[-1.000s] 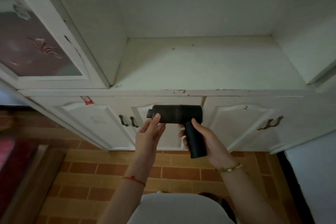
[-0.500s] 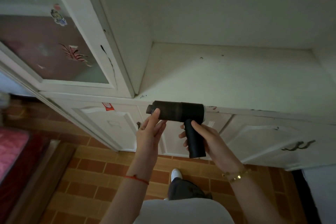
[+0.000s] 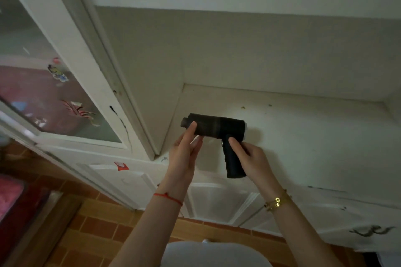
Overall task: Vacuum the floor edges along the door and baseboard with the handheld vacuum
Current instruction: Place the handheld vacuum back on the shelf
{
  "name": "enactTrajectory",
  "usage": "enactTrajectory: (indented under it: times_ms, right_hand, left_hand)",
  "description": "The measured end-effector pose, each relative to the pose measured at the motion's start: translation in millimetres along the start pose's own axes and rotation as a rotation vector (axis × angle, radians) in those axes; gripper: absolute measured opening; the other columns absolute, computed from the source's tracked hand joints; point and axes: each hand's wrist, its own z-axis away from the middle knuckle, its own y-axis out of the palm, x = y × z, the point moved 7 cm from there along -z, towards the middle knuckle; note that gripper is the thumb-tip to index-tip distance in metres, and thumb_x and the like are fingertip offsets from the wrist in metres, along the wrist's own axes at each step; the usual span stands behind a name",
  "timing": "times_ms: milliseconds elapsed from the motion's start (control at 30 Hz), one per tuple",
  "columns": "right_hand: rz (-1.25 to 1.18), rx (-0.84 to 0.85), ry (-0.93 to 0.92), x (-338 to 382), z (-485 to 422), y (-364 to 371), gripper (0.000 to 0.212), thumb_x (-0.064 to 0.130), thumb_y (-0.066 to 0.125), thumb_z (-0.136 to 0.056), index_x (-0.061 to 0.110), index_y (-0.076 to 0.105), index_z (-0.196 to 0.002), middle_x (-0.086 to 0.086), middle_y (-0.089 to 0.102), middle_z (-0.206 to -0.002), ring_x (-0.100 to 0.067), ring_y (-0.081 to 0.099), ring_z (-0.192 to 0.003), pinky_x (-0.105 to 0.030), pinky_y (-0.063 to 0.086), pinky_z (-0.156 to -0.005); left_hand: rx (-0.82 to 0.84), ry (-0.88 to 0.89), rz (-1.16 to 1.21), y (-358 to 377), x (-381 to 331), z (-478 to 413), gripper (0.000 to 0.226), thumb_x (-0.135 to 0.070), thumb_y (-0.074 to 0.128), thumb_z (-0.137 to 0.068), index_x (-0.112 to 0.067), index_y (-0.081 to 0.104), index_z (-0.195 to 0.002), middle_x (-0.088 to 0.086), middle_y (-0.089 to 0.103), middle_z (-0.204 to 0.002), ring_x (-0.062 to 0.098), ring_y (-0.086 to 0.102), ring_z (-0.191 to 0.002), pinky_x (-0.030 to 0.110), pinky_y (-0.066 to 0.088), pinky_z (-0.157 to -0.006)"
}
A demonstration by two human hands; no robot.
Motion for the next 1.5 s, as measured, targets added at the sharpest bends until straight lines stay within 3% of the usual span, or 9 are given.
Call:
enactTrajectory:
  times_ms: [233,400,600,767,900,1100,1267,1367,1500]
  right_hand:
    - [0.095,-0.036,-0.015,22.2,-86.6,-7.0,0.046,0.053,0.058,-0.089,0.010,0.073,-0.083,-0.003,0.075,-0.079,-0.015,0.072,-0.071,-0.023,0.057,-0.064]
    - [0.222,-0.133,-0.034,31.5,-136.9,-2.6,0.048,0.052,0.061,-0.089,0.014,0.062,-0.058,0.006,0.062,-0.059,0.005,0.055,-0.047,-0.006,0.035,-0.040]
    - [0.323,-0.110,-0.004,35.1,-186.3,18.8,0.056,0.054,0.057,-0.090,0.009,0.053,-0.059,-0.002,0.054,-0.059,-0.011,0.051,-0.052,-0.014,0.034,-0.040]
    - [0.360,-0.111,0.018,36.7,-214.6,31.1,0.058,0.053,0.055,-0.092,0.017,0.036,-0.051,-0.001,0.042,-0.051,-0.013,0.042,-0.046,-0.012,0.026,-0.031]
    - [0.470,-0.097,0.012,38.9,-230.4,35.4,0.060,0.052,0.052,-0.094,0.017,0.031,-0.050,-0.001,0.038,-0.049,-0.013,0.037,-0.045,-0.021,0.029,-0.043]
    - [0.604,-0.110,0.002,36.9,-243.3,36.2,0.062,0.050,0.048,-0.097,0.016,0.027,-0.049,-0.002,0.035,-0.048,-0.014,0.034,-0.045,-0.029,0.028,-0.049]
    - [0.624,-0.158,0.003,36.8,-249.7,37.4,0.061,0.050,0.051,-0.096,0.017,0.030,-0.049,-0.002,0.036,-0.048,-0.012,0.034,-0.045,-0.023,0.025,-0.044]
    - [0.650,-0.188,0.005,38.9,-250.8,38.3,0.061,0.050,0.051,-0.095,0.016,0.030,-0.049,-0.002,0.037,-0.049,-0.012,0.034,-0.045,-0.022,0.022,-0.042]
    - [0.699,-0.206,0.019,42.6,-249.4,39.6,0.058,0.050,0.048,-0.096,0.016,0.033,-0.052,-0.002,0.038,-0.052,-0.012,0.035,-0.046,-0.026,0.022,-0.043]
  left_hand:
    - [-0.015,-0.020,0.199,29.0,-18.2,-71.1,0.031,-0.022,0.049,-0.101,-0.010,0.058,-0.129,0.006,0.067,-0.118,0.021,0.062,-0.116,0.033,0.042,-0.109]
    - [-0.060,-0.067,0.354,30.6,-27.4,-113.7,0.025,-0.011,0.040,-0.096,-0.004,0.056,-0.115,0.014,0.056,-0.121,0.033,0.054,-0.127,0.038,0.036,-0.114]
    - [-0.083,-0.083,0.341,23.3,-37.0,-150.4,0.025,-0.015,0.038,-0.095,-0.007,0.059,-0.107,0.012,0.056,-0.120,0.028,0.051,-0.132,0.036,0.032,-0.116]
    - [-0.111,-0.082,0.352,21.4,-40.4,-176.4,0.021,-0.013,0.042,-0.096,-0.010,0.057,-0.111,0.005,0.058,-0.100,0.020,0.056,-0.105,0.030,0.039,-0.103]
    - [-0.136,-0.086,0.430,17.6,-39.7,-187.5,0.020,-0.012,0.040,-0.096,-0.012,0.060,-0.091,0.006,0.057,-0.089,0.018,0.055,-0.083,0.026,0.043,-0.079]
    - [-0.148,-0.092,0.455,16.4,-36.9,-197.5,0.023,-0.013,0.037,-0.097,-0.012,0.059,-0.089,0.007,0.058,-0.091,0.018,0.056,-0.085,0.028,0.043,-0.083]
    - [-0.145,-0.101,0.445,16.7,-30.4,-204.7,0.028,-0.016,0.034,-0.099,-0.010,0.059,-0.109,0.005,0.058,-0.102,0.021,0.055,-0.102,0.031,0.035,-0.102]
    - [-0.176,-0.108,0.432,13.7,-27.7,-204.5,0.043,-0.016,0.033,-0.100,-0.004,0.048,-0.139,0.011,0.057,-0.132,0.026,0.049,-0.130,0.033,0.031,-0.112]
    - [-0.192,-0.106,0.361,11.3,-24.9,-204.8,0.046,-0.018,0.033,-0.101,-0.003,0.043,-0.144,0.013,0.043,-0.152,0.026,0.039,-0.143,0.033,0.026,-0.117]
